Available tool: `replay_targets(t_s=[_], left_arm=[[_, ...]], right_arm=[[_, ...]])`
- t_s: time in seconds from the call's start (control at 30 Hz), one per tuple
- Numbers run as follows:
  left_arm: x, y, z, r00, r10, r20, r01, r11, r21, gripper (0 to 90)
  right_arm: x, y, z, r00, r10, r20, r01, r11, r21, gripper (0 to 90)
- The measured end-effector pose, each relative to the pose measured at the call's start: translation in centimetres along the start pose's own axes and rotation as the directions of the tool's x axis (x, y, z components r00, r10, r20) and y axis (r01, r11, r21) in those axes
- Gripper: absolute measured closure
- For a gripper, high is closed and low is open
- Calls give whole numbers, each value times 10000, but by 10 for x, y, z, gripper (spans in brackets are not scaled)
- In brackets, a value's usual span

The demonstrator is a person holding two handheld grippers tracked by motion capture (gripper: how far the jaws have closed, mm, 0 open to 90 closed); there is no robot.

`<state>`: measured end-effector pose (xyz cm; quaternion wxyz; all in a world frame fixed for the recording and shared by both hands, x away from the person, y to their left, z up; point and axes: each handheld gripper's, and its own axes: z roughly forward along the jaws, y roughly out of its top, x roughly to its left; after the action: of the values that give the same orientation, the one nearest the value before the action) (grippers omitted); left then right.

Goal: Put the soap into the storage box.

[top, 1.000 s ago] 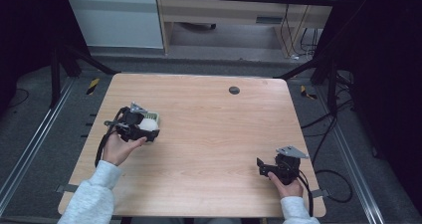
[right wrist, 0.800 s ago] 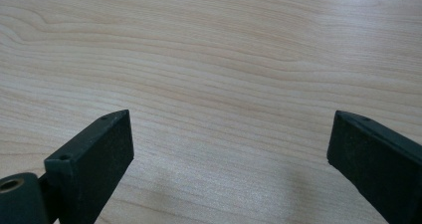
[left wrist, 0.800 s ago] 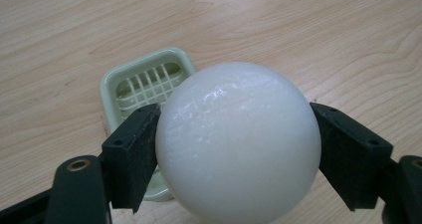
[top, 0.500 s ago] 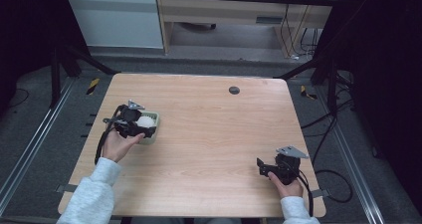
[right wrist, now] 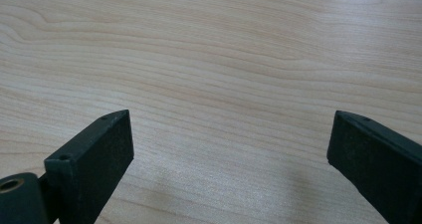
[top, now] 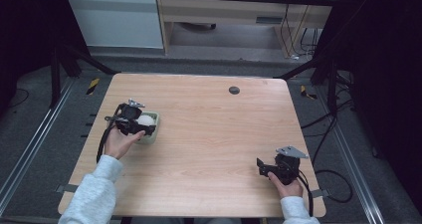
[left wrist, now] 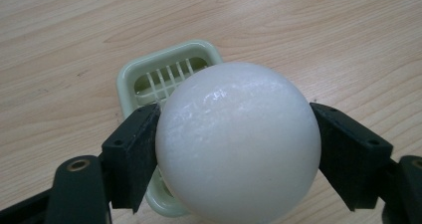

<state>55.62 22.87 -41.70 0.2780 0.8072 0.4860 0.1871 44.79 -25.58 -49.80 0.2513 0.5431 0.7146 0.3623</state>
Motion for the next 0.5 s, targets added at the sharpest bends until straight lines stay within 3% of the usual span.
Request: replay_targets(t_s=[0.5], left_arm=[[9,0,13,9996,-225,-184,229,9995,231,234]], right_arm=[[0,0,0,10000,0,-39,0,10000,22,47]])
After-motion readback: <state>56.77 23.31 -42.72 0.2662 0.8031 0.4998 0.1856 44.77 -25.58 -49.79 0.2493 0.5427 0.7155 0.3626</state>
